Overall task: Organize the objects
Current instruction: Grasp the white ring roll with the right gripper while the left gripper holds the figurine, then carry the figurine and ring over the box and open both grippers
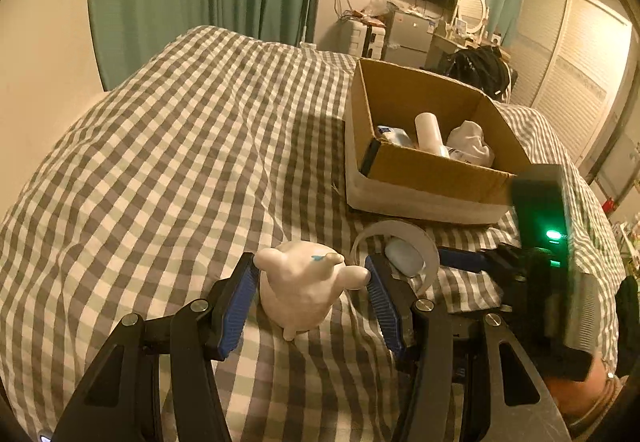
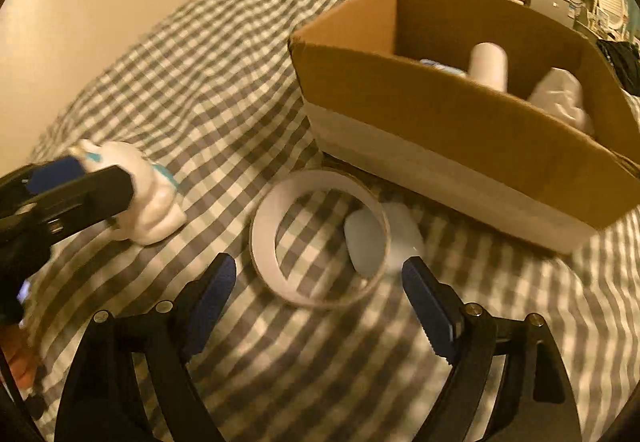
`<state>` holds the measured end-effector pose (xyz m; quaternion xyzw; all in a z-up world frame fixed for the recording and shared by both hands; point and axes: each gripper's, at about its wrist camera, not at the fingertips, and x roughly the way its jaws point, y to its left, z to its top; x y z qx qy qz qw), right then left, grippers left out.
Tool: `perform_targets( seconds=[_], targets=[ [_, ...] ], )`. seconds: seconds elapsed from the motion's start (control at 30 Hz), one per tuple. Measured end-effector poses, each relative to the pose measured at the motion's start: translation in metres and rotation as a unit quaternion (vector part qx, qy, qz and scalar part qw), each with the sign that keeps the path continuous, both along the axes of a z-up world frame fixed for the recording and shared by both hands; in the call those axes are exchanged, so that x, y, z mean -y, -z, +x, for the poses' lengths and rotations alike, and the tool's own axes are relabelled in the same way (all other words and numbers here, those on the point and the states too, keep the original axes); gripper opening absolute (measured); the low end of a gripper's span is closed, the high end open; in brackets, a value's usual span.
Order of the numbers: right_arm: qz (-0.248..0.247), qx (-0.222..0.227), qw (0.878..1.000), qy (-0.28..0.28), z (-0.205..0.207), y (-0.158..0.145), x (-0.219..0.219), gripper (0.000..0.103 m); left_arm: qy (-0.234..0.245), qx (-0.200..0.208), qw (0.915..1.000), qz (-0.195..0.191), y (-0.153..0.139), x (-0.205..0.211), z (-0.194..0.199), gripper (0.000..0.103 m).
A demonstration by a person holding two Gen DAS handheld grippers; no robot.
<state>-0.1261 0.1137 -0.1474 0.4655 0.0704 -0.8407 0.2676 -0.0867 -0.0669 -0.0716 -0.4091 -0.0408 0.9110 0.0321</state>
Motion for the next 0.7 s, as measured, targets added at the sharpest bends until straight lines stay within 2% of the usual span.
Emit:
perform_targets(
  seconds=[0.2, 0.4, 0.5, 0.7],
  targets=[
    [0.032, 0.005, 0.999, 0.001, -0.016, 0.016, 0.02, 0.086, 0.0, -0.001, 1.0, -0.001, 0.0, 0.001, 0.0, 0.056],
    [0.015, -0.009, 0.999, 0.034, -0.002, 0.007, 0.001, 0.083, 0.0, -0.002, 0.9999, -0.011, -0.005, -0.006, 0.007, 0.056],
    [-0.009, -0.025, 0.998, 0.058, 0.013, -0.012, -0.02, 0.083, 0.005, -0.008, 0.9999, -0.013, -0.014, -0.012, 0.012, 0.056],
    [-0.028, -0.119, 0.989, 0.087, 0.045, -0.081, -0.058, 0.083, 0.031, -0.041, 0.9985, -0.017, -0.049, -0.032, 0.014, 0.056]
  ],
)
